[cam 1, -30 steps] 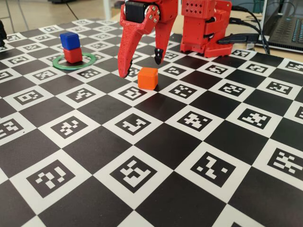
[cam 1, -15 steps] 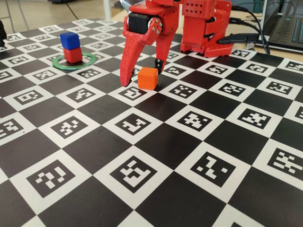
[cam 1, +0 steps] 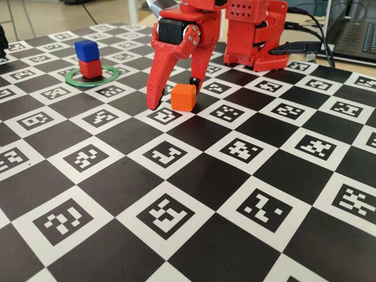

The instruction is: Grab the red cube then put it in the green circle then put the blue cube on top and finally the orange cube on top

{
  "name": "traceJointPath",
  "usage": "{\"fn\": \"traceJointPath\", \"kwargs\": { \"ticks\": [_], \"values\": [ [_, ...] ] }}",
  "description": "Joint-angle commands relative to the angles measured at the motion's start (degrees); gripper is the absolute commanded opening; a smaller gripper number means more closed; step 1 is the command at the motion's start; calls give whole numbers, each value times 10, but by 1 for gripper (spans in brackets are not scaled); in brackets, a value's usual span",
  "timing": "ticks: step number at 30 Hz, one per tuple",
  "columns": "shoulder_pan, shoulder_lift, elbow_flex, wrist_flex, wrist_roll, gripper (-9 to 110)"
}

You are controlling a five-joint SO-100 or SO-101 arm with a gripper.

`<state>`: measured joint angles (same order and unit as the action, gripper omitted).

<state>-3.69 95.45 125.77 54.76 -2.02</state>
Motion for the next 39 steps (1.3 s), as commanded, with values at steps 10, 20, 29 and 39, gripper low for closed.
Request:
{"fn": "traceJointPath", "kwargs": {
  "ticks": [10, 20, 29, 39],
  "values": [
    [18, 37, -2, -13, -56, 49],
    [25, 38, -2, -10, -107, 49],
    [15, 39, -3, -6, -141, 49],
    [5, 40, -4, -5, -168, 48]
  ]
}}
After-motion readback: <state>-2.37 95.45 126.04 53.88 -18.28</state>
